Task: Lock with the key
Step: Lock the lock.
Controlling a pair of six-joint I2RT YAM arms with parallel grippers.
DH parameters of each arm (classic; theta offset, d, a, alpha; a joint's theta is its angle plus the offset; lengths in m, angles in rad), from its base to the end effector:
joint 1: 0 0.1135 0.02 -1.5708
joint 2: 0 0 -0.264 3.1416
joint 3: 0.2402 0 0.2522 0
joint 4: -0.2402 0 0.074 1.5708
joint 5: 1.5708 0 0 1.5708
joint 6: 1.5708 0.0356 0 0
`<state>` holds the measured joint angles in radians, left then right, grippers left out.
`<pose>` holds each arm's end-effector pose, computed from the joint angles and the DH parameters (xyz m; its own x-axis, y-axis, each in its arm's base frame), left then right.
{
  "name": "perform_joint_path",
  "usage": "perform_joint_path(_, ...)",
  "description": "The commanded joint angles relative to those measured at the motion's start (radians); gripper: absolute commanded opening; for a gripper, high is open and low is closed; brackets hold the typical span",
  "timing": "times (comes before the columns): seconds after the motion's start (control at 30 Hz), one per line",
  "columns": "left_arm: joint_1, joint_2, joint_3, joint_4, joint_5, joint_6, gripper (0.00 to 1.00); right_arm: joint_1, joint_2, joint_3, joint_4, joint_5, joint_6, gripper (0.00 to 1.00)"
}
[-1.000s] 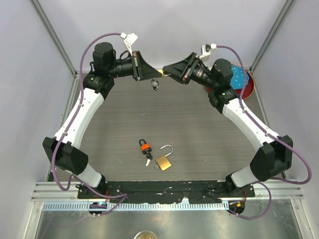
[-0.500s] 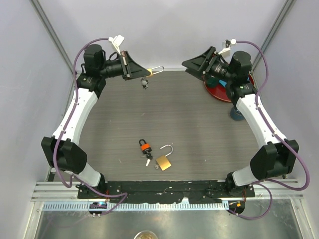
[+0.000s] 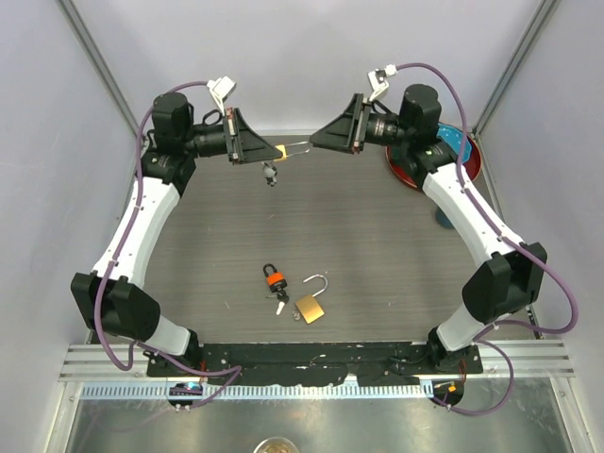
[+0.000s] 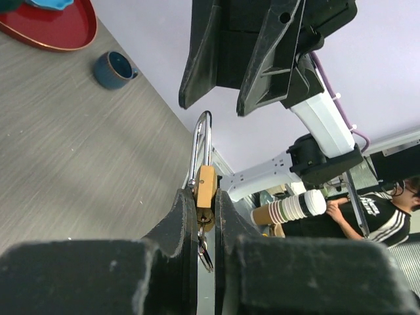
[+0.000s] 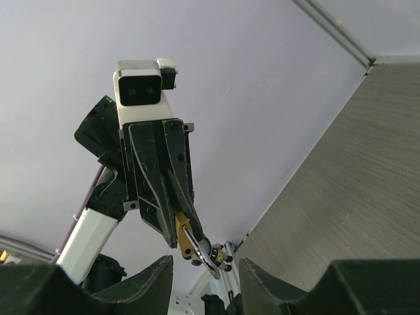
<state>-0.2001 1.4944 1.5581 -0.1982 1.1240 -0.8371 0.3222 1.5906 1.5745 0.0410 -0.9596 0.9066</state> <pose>0.3161 -0.0969 0.4402 -0.8023 -0.1647 -0.5738 0.5464 0.1844 -0.8170 0.3375 0.1434 0.4358 -0.7400 0.2293 -0.6323 -0.6093 0.1695 0.7746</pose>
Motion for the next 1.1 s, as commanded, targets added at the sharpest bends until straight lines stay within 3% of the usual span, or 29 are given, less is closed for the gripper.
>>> perform_joint_path(0.0,0.004,-0.033,-0.013,0.054,0.065,-0.026,0.00,0.017,0.022,0.091,-0.021,-0.056,-0.057,0.48)
perform_joint_path(0.23,0.002,-0.023,-0.023,0.109,0.076,-0.062,0.00,0.021,0.040,0.130,-0.093,-0.068,-0.094,0.38)
perform_joint_path(0.87,-0.002,-0.016,-0.039,0.167,0.088,-0.103,0.00,0.064,0.039,0.150,-0.130,-0.093,-0.138,0.31)
perform_joint_path(1.07,-0.001,-0.017,-0.046,0.169,0.091,-0.103,0.00,0.069,0.032,0.144,-0.119,-0.088,-0.132,0.18)
